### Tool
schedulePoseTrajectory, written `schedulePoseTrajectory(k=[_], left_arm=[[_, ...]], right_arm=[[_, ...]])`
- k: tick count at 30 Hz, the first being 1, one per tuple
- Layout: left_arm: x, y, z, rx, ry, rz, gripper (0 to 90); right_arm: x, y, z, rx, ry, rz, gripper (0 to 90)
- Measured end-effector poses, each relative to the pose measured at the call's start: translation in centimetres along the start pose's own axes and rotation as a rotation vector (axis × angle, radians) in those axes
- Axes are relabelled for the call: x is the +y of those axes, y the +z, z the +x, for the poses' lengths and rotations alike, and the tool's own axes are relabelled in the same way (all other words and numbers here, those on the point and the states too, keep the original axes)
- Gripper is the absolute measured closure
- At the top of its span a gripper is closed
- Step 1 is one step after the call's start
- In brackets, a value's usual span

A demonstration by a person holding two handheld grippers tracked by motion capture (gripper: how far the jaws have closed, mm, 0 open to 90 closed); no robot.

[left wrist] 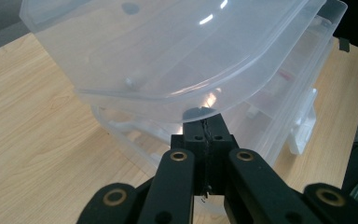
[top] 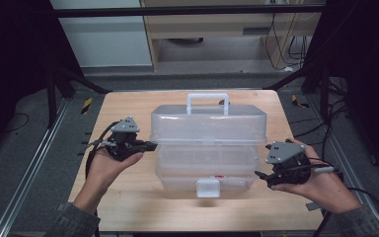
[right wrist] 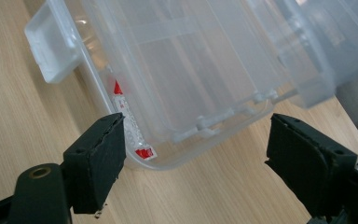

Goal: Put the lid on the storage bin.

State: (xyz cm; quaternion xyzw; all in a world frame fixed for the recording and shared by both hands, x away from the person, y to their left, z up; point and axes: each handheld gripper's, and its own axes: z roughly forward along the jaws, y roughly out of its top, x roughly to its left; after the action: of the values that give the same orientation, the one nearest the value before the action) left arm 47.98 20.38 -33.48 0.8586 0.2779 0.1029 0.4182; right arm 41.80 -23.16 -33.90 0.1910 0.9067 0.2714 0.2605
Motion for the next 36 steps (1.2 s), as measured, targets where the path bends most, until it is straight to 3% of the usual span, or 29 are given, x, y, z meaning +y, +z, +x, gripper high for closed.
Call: schedulePoseTrajectory(k=[16,36], left_arm=[[-2.7,0.5,-1.2,0.012,-0.019,-0.014,89.9],[-4.9,1.1,-1.6,0.026,-0.014,-0.014,89.9]], right_arm=[[-3.2,0.0,0.2,-0.025,0.070,0.007,18.2],[-5.6,0.7,0.6,-0.044,0.103,0.054,17.2]])
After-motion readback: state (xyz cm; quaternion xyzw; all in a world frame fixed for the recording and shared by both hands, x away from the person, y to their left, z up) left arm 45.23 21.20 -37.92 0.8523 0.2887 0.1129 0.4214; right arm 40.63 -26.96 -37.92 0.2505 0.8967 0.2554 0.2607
